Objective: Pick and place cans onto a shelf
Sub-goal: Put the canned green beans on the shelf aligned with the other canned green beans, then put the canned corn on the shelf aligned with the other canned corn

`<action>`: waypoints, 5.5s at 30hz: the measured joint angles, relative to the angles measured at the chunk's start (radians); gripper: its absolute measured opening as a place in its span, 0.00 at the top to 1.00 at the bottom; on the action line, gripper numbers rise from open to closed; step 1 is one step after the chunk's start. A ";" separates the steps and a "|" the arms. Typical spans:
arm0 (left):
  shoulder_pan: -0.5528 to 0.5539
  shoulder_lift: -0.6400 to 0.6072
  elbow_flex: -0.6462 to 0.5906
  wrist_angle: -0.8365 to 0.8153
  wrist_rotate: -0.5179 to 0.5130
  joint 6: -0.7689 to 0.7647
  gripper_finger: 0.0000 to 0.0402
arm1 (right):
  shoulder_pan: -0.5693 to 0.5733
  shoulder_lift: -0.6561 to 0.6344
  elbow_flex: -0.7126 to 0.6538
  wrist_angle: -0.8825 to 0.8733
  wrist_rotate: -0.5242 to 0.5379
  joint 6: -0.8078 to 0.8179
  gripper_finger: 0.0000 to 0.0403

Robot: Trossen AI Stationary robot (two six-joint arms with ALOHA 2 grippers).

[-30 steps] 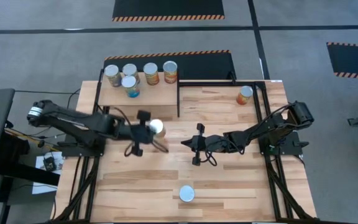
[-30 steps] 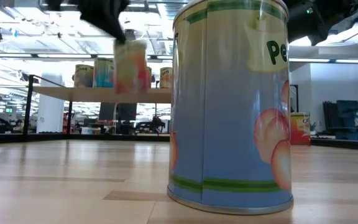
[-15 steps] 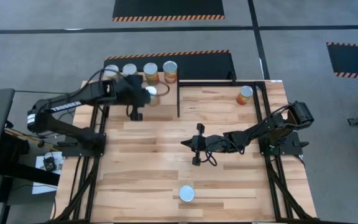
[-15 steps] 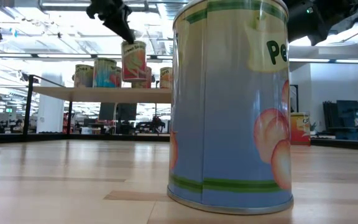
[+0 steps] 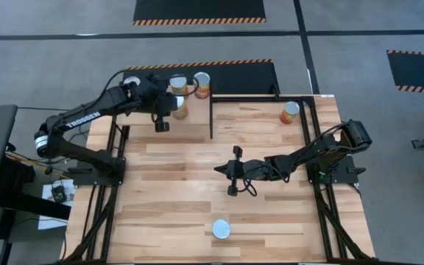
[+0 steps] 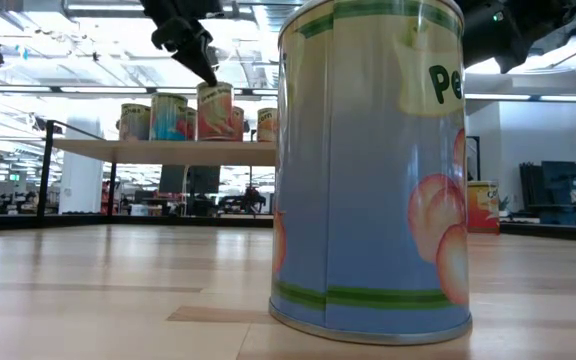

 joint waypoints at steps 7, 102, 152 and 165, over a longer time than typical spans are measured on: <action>0.021 0.012 0.001 0.010 0.000 -0.004 1.00 | 0.000 0.000 0.000 -0.004 0.000 0.000 0.96; -0.540 -0.265 -1.046 1.348 -0.005 -0.386 1.00 | -0.976 -0.499 0.067 -1.285 0.099 0.415 0.51; -0.539 -0.265 -1.045 1.325 -0.065 -0.414 1.00 | -0.353 -0.469 0.065 -1.045 -0.062 0.306 0.96; -0.540 -0.265 -1.045 1.351 -0.064 -0.439 1.00 | -0.007 -0.129 0.092 -0.654 -0.049 0.063 0.96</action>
